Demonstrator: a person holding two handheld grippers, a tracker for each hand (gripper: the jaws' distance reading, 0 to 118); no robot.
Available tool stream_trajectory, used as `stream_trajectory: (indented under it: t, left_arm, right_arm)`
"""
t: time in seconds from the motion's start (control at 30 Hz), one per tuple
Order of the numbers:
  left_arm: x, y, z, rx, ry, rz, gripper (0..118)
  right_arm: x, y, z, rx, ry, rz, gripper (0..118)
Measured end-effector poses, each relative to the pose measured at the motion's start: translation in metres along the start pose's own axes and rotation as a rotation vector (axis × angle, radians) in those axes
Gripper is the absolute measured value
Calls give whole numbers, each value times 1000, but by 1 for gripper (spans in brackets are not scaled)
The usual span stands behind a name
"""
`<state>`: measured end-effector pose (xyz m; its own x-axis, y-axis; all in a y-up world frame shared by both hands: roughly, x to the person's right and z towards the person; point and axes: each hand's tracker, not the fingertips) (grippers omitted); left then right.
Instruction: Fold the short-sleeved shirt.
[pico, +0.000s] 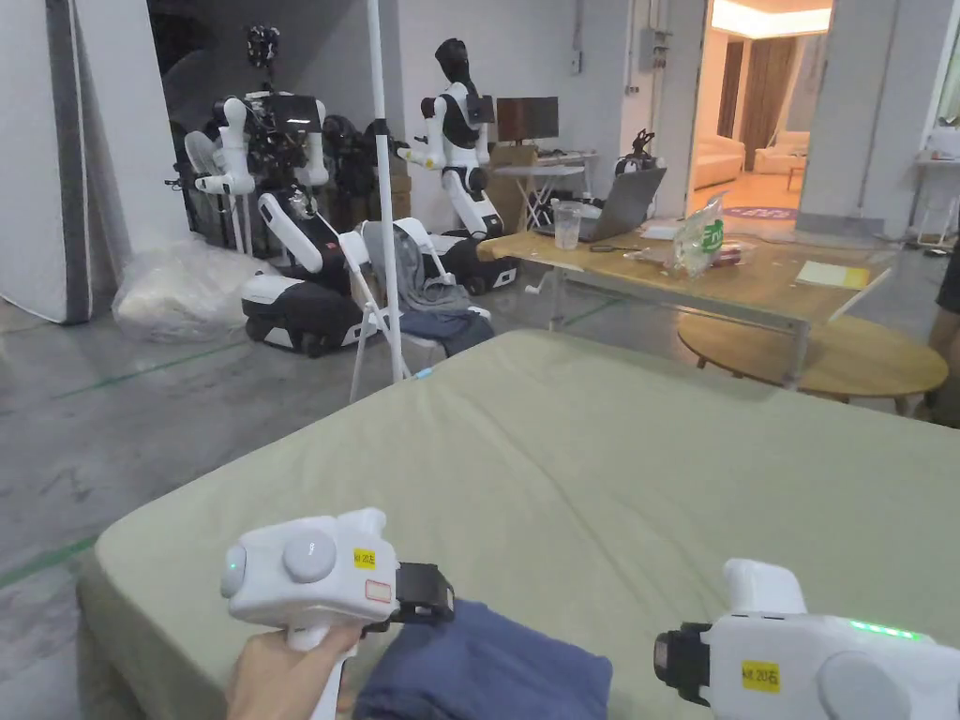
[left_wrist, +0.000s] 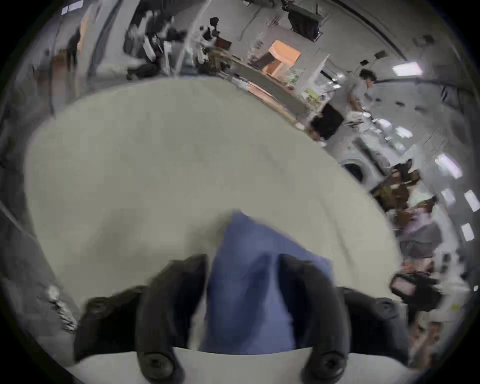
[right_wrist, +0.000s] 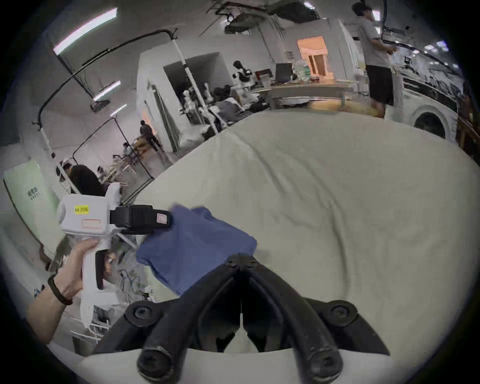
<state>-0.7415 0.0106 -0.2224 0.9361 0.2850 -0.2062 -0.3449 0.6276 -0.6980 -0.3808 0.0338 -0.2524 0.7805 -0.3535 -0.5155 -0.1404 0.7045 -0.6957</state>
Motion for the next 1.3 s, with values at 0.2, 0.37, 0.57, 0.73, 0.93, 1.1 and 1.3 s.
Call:
stream_trajectory:
  t: [0.2,0.37,0.57,0.73,0.93,1.1,1.3]
  left_arm:
    - [51,2,58,245,61,-136,88]
    - [142,-28,117,530,-111,-364,87]
    - [272,-64,147,658,-114,-479,73]
    - [346,-91,144,662,-310,-480,40]
    - [417,-109,128,582,-430,-582,0]
    - [434,-114,130,605,-385,-607,0]
    - [424,-112,135,610,-400,-562,0]
  right_arm:
    - [34,0,38,105,-83,23,0]
    - [67,-7,109,263,-137,1,0]
    - [104,-27,218,430,-282,50,0]
    - [143,-66,306,545,-543,135,0]
    - [181,-88,358,619,-702,27,0]
    - [187,-91,363,633,-811,41,0]
    - [184,-88,359,631,-788,38,0]
